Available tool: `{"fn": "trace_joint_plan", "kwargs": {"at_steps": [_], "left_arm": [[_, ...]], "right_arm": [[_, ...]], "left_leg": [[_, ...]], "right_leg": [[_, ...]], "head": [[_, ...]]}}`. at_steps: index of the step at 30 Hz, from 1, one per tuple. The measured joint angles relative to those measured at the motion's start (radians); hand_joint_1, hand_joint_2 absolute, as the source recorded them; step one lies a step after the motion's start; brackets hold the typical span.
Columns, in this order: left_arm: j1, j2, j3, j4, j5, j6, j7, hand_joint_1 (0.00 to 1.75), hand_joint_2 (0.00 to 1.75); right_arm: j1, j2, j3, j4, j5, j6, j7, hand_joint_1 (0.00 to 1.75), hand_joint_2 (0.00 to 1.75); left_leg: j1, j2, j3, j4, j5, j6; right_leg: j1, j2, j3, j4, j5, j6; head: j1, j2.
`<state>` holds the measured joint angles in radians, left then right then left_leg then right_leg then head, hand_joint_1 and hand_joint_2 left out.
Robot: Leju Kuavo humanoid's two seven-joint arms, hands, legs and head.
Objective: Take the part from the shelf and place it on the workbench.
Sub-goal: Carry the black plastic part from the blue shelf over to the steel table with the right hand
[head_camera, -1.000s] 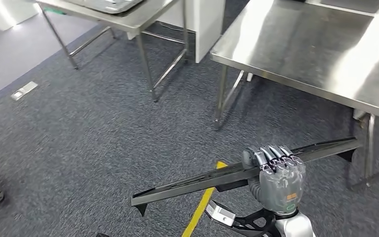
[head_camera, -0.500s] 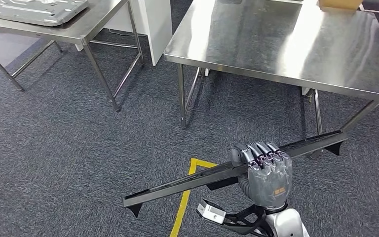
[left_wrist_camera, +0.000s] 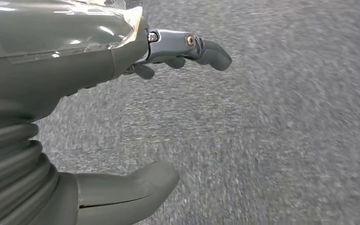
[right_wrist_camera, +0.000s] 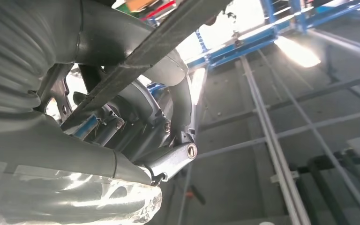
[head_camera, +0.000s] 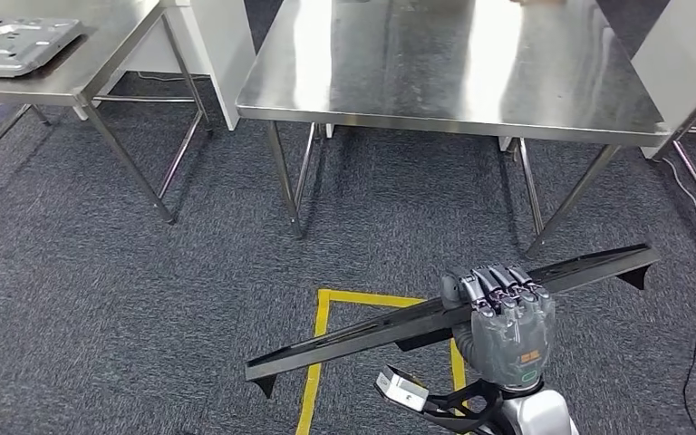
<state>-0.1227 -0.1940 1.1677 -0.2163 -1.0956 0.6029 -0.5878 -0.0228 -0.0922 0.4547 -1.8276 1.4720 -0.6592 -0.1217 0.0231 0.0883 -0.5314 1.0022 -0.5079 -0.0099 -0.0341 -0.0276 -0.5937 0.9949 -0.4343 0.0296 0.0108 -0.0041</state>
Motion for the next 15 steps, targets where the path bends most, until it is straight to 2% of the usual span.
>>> {"fn": "trace_joint_plan", "kwargs": {"at_steps": [1,2,3,4,5,6,7,9,10,11,12,15], "left_arm": [[0.001,0.000,0.000,0.000,0.000,0.000,0.000,0.00,1.75],[0.001,0.000,0.000,0.000,0.000,0.001,-0.001,0.00,1.75],[0.002,0.000,0.000,0.000,0.001,0.001,-0.002,0.00,1.75],[0.004,0.000,0.000,0.000,0.002,0.001,-0.002,0.00,1.75],[0.004,0.000,0.000,0.000,0.002,0.001,-0.002,0.00,1.75],[0.004,0.000,0.000,0.000,0.002,0.000,-0.002,0.00,1.75],[0.004,0.000,0.000,0.000,0.000,-0.001,-0.002,0.00,1.75],[0.004,0.000,0.000,0.000,-0.004,-0.002,0.001,0.00,1.75],[0.003,0.000,-0.001,0.000,-0.006,-0.002,0.004,0.00,1.75],[0.002,0.000,-0.001,0.000,-0.007,-0.002,0.007,0.00,1.75],[0.002,-0.002,-0.002,0.000,-0.008,-0.002,0.010,0.00,1.75],[0.002,-0.006,-0.002,0.000,-0.007,0.004,0.014,0.00,1.75]], "right_arm": [[0.000,0.000,0.000,0.000,0.000,0.000,0.000,1.75,1.75],[0.000,0.000,-0.001,0.000,0.001,0.000,0.000,1.75,1.75],[0.000,0.000,-0.002,0.000,0.004,-0.001,0.000,1.75,1.75],[0.001,0.000,-0.003,0.000,0.009,-0.001,0.001,1.75,1.75],[0.001,0.000,-0.004,0.000,0.016,-0.001,0.002,1.75,1.75],[0.002,0.000,-0.007,0.000,0.024,-0.001,0.003,1.75,1.75],[0.002,0.000,-0.010,0.000,0.030,-0.002,0.005,1.75,1.75],[0.003,0.001,-0.016,0.000,0.038,-0.002,0.010,1.75,1.75],[0.005,0.001,-0.019,0.000,0.041,-0.002,0.011,1.75,1.75],[0.009,0.002,-0.022,0.000,0.043,-0.002,0.012,1.75,1.75],[0.013,0.002,-0.024,0.000,0.044,-0.002,0.012,1.75,1.75],[0.019,0.003,-0.029,0.000,0.036,-0.002,0.007,1.75,1.75]], "left_leg": [[0.003,-0.026,-0.016,0.037,-0.027,-0.003],[0.004,-0.055,-0.043,0.097,-0.062,-0.005],[0.004,-0.073,-0.077,0.168,-0.097,-0.004],[0.004,-0.082,-0.110,0.229,-0.120,-0.003],[0.004,-0.085,-0.131,0.264,-0.124,-0.002],[0.004,-0.086,-0.134,0.260,-0.107,0.002],[0.003,-0.087,-0.118,0.218,-0.074,0.007],[0.001,-0.097,-0.060,0.087,-0.006,0.021],[-0.001,-0.101,-0.038,0.038,0.014,0.026],[-0.004,-0.104,-0.026,0.009,0.023,0.029],[-0.006,-0.104,-0.024,0.001,0.023,0.026],[-0.016,-0.103,-0.027,-0.002,0.029,0.024]], "right_leg": [[-0.003,0.008,0.001,-0.001,0.002,-0.007],[-0.002,0.016,0.000,-0.001,0.003,-0.012],[0.001,0.023,-0.001,-0.001,0.003,-0.017],[0.004,0.031,-0.001,-0.001,0.004,-0.020],[0.007,0.039,-0.001,-0.001,0.004,-0.021],[0.009,0.046,-0.001,0.000,0.004,-0.022],[0.010,0.052,0.001,0.000,0.004,-0.022],[0.014,0.061,0.003,0.000,0.004,-0.021],[0.016,0.063,0.002,0.001,0.004,-0.018],[0.019,0.065,0.000,0.002,0.004,-0.016],[0.025,0.065,-0.002,0.003,0.002,-0.014],[0.029,0.065,-0.005,0.003,0.002,-0.009]], "head": [[-0.002,0.000],[-0.004,0.000],[-0.005,0.000],[-0.005,0.000],[-0.005,0.000],[-0.006,0.000],[-0.006,0.000],[-0.006,0.000],[-0.006,0.000],[-0.005,0.000],[-0.005,0.000],[-0.004,0.000]]}}
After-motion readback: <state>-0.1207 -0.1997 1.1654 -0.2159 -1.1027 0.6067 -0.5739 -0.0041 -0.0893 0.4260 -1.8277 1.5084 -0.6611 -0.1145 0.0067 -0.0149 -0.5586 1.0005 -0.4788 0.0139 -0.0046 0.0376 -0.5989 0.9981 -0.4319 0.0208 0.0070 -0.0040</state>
